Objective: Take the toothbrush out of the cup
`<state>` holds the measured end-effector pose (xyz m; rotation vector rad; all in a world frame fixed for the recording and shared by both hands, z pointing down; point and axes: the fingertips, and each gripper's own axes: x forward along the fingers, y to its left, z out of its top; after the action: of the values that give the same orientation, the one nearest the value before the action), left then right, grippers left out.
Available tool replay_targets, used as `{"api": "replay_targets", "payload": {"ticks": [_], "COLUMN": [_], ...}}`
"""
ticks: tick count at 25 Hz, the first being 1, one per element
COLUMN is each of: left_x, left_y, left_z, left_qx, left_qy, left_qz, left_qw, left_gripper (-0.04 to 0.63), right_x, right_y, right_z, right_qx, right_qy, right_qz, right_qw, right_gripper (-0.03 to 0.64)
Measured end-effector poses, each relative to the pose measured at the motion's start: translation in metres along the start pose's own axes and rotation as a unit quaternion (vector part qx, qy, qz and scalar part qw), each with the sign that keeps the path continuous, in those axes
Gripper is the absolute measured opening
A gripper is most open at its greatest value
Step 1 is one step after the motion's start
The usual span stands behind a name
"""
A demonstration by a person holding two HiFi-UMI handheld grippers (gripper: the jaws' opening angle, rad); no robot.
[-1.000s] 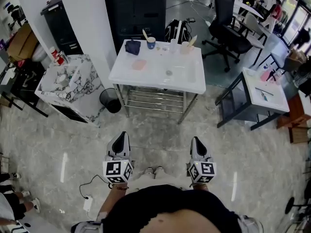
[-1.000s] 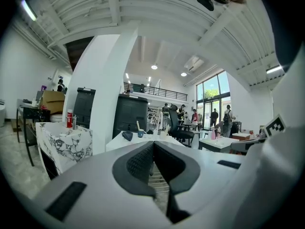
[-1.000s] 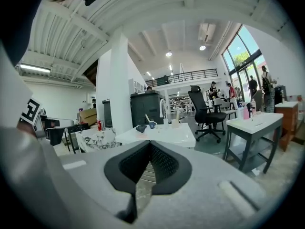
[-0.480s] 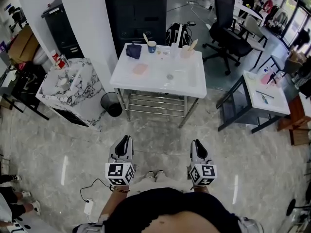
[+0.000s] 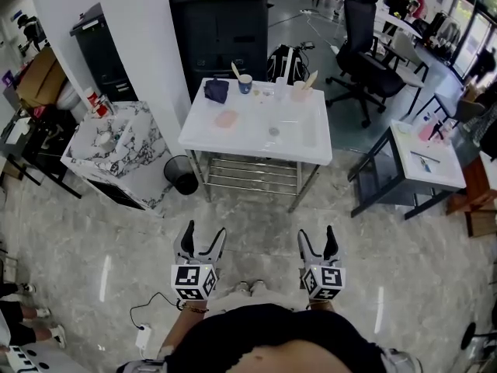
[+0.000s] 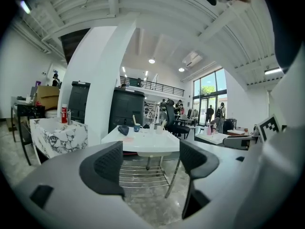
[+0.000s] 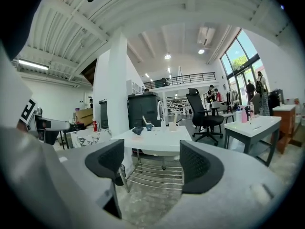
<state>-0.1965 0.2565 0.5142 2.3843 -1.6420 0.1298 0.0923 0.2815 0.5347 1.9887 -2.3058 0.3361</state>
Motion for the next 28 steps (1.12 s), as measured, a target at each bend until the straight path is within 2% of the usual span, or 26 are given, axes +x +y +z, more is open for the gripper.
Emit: {"api": "replay_targets", "payload": {"ticks": [3, 6, 9, 18, 28], "left_x": [0.002, 0.005, 0.008, 0.022, 0.051], "left_y": [0.000, 0.000, -0.001, -0.006, -0.005], "left_z": [0.004, 0.004, 0.005, 0.009, 0.005], "left_qx": [0.010, 0.008, 0.005, 0.011, -0.007], "left_qy": [-0.004, -0.010, -0.010, -0.010, -0.002], "left_qz": [0.005, 0.005, 0.002, -0.006, 0.006], "left_qw": [0.9999, 0.9999, 0.9999, 0.9999, 1.0000], "left_gripper": [0.390, 0.473, 0.512, 0.540, 0.540], "right_x": [0.002, 0.004, 0.006, 0.020, 0.046], "right_y": [-0.003, -0.005, -0.006, -0.011, -0.031], "right_z": [0.003, 0.001, 0.000, 0.003, 0.007], "right_qx": [-0.009, -0.016, -0.016, -0.009, 0.004], "right_qy": [-0.001, -0.002, 0.001, 0.004, 0.010], "right_qz": [-0.009, -0.015, -0.021, -0.017, -0.009], "right_qw": [1.000, 1.000, 1.000, 1.000, 1.000], "right_gripper": [0.372, 0.402, 0.439, 0.460, 0.460]}}
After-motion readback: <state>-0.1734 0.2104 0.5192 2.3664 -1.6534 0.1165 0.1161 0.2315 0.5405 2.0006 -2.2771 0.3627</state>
